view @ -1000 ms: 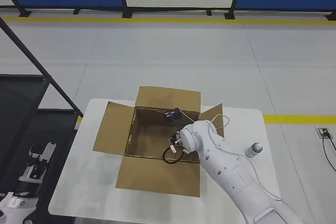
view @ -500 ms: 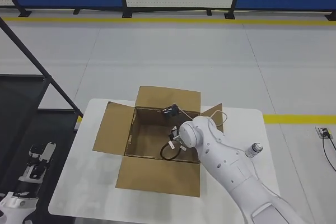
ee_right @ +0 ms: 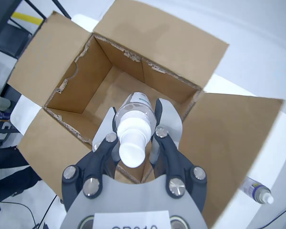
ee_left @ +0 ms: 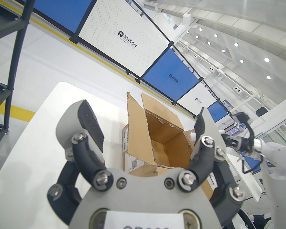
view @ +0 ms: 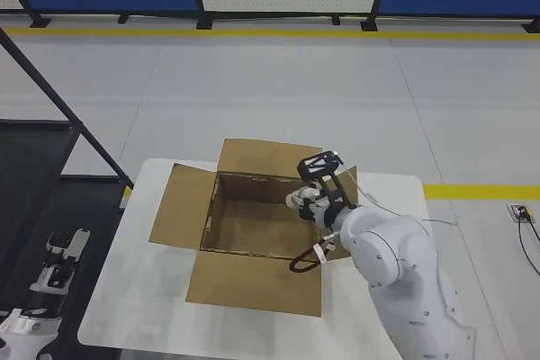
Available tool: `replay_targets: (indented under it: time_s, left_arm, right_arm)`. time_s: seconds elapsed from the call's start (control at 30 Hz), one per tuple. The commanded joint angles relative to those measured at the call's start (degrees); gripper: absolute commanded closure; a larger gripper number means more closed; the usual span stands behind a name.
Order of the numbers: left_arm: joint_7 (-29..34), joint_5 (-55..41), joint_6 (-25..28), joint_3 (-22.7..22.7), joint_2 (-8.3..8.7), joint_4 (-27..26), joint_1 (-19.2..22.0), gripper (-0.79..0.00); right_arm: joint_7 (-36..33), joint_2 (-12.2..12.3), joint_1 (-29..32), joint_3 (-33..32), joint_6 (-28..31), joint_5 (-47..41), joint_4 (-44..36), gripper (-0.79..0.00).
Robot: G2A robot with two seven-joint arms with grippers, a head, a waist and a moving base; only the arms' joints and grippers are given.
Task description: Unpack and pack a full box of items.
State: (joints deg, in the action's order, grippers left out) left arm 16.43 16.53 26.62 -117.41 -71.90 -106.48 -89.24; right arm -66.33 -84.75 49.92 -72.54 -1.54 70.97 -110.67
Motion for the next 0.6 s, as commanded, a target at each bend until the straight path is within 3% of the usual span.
replay_targets:
  time_s: [0.0,0.27,0.57]
  left_arm:
    - [0.00,0.00,0.00,0.00,0.00,0.00,0.00,-0.785]
    - [0.00,0.00,0.00,0.00,0.00,0.00,0.00,-0.785]
    - [0.00,0.00,0.00,0.00,0.00,0.00,0.00,-0.785]
  right_arm:
    - [0.22,0.47,3.97,-2.97,-0.59,1.72,-6.71,0.000]
    - [3.76,1.71,17.59,-17.80,-5.51,3.21,-19.60,0.000]
    - [3.98,2.59,29.99,-30.59,-5.45,1.93,-17.58,0.000]
